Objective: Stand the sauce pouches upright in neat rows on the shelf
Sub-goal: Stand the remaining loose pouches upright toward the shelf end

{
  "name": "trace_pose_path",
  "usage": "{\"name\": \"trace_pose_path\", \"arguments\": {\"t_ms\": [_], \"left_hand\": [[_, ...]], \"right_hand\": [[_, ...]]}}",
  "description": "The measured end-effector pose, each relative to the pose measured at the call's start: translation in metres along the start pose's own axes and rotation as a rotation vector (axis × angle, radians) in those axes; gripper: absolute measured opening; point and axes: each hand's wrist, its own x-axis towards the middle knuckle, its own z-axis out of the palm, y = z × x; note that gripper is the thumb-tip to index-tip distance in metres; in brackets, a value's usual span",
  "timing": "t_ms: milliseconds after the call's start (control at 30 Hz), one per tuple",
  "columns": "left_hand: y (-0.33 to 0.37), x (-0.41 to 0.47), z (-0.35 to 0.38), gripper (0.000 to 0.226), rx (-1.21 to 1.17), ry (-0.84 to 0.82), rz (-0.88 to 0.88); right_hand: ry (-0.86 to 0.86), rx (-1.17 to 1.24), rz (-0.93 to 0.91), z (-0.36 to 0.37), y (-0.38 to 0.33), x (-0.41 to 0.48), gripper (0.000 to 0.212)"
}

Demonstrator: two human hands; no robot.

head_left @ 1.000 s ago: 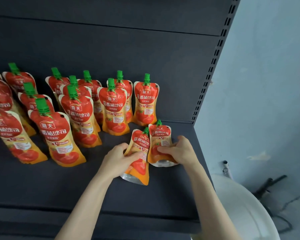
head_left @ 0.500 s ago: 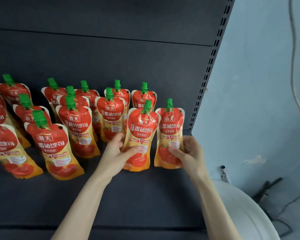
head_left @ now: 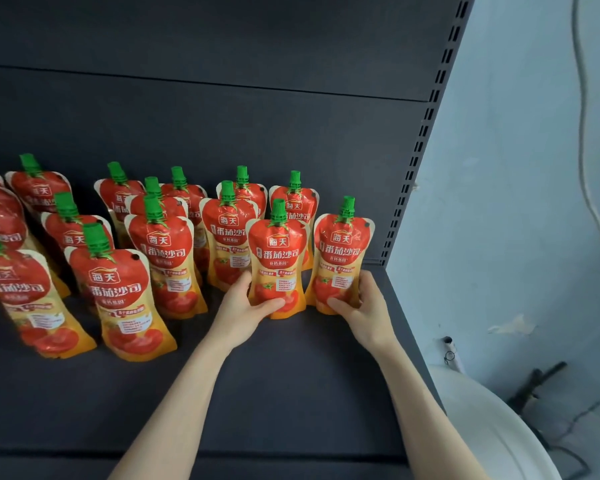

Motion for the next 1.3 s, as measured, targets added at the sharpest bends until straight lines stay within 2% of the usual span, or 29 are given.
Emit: {"name": "trace_pose_path", "arguments": {"t_ms": [233,900,1133,1233,1300], "left_hand": [[-0.003,-0.001,0.0,0.064,0.023,0.038,0.061],[-0.007,-0.003,-0.003,0.072,0.062,-0.005,-0.015],[-0.007,-0.012,0.0,0.073,0.118,0.078,-0.044],[-0.006,-0.023,0.001,0.07,0.155,0.131,-0.011],[-0.002,-0.034,0.001,0.067,0.218,0.174,0.017]], "right_hand": [[0.03,-0.062,-0.015,0.001,0.002,-0.002,0.039],[-0.029,-0.17,0.072,0.001,-0.005,-0.006,0.043],[-0.005,-0.258,0.081,-0.004,-0.001,-0.01,0.058],[0.029,-0.318,0.118,-0.009,-0.001,-0.016,0.067],[0.042,-0.345,0.105,-0.013,-0.004,-0.022,0.065]]}}
